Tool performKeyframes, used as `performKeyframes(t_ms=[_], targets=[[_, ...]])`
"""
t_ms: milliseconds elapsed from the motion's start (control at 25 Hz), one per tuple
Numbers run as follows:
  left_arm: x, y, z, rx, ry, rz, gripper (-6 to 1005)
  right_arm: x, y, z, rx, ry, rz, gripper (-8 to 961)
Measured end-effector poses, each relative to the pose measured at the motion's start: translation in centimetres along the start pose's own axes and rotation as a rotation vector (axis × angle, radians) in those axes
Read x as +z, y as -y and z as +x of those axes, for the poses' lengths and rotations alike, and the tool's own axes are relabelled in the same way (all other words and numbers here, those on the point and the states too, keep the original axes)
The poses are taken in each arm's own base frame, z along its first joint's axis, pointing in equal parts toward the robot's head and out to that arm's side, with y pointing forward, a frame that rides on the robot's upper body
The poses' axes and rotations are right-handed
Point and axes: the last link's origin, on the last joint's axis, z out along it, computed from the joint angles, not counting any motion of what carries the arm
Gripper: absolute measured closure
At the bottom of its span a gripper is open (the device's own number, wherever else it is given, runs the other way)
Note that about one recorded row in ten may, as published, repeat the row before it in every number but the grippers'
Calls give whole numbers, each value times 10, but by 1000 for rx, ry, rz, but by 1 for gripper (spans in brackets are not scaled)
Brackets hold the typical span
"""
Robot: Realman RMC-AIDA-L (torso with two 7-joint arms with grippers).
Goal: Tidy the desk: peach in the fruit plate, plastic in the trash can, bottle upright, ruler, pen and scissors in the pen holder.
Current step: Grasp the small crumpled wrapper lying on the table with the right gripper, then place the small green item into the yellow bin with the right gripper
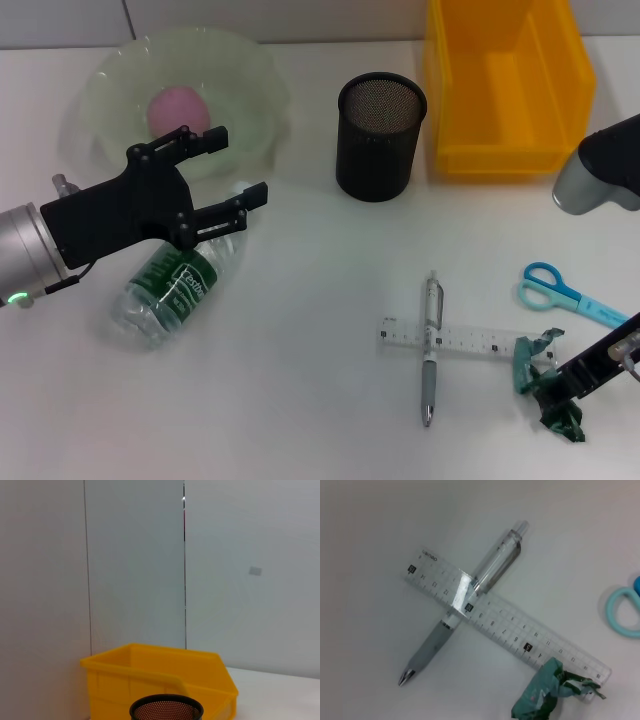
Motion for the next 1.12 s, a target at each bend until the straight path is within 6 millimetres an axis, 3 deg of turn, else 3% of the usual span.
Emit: performKeyframes(t_ms=[120,560,640,800,1000,1040,1120], targets=[[1,0,0,2,-2,-2,186,3,-1,0,-11,-4,-1,349],[1,1,1,7,-2,-3,187,5,-6,-2,-66,14,-20,561],[0,0,1,6,-1,-1,187,3,-8,-2,-81,22,-30,799],[-1,0,0,5,0,0,187,-1,-9,-1,-89,30,-28,923],[-2,0,0,5,-2,2,187,-24,-10,-2,-103,85,-8,947],[-2,0,0,5,-2,2,187,-47,-4,-7,-95,167,25,945],[-2,0,0,5,-2,2,186,-59,-1,-10,-96,213,45,941]])
